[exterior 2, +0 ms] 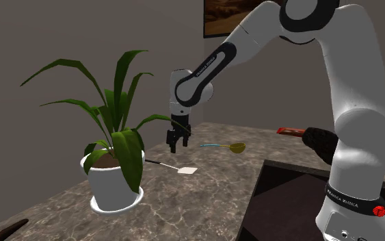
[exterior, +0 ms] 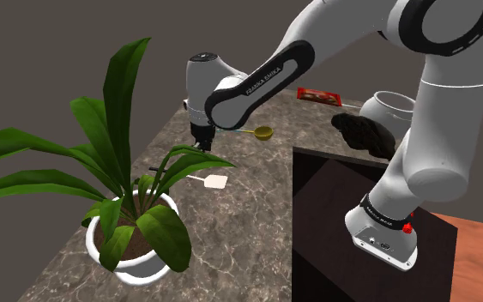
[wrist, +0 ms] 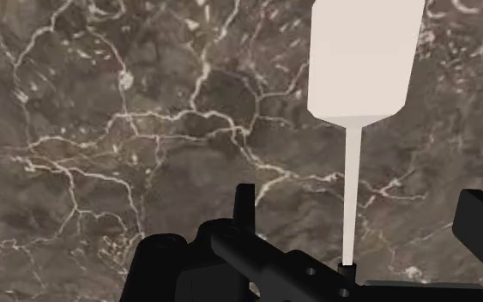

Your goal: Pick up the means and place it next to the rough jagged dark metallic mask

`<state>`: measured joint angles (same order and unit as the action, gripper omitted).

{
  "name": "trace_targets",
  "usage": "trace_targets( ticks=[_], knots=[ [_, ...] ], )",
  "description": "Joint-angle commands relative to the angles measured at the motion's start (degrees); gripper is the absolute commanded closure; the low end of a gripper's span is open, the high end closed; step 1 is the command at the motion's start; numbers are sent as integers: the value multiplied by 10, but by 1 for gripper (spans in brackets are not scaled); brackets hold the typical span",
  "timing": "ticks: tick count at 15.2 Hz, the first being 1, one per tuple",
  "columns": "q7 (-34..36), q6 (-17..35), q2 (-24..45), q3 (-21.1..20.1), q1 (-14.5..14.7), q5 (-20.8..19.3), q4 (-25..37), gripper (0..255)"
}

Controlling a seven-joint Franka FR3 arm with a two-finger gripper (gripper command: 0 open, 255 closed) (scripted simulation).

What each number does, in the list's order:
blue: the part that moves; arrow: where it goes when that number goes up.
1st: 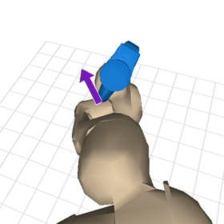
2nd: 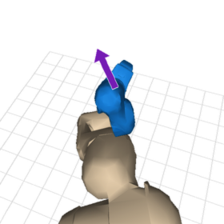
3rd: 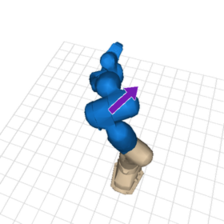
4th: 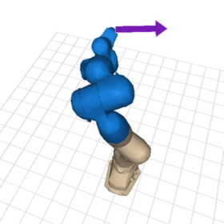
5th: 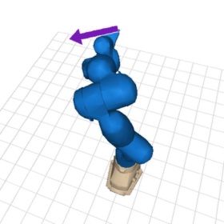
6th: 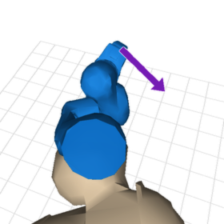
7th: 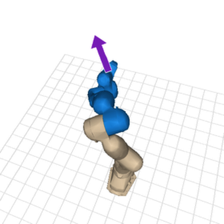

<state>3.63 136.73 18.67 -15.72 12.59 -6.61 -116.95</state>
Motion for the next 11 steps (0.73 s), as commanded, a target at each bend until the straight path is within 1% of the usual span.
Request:
trace_targets(
  ticks=[1,4,11],
  knots=[
    [10,7,39,1,14,-17,37,0],
    [19,13,100,6,36,-39,101,0],
    [27,44,135,15,43,-51,105,0]
  ],
)
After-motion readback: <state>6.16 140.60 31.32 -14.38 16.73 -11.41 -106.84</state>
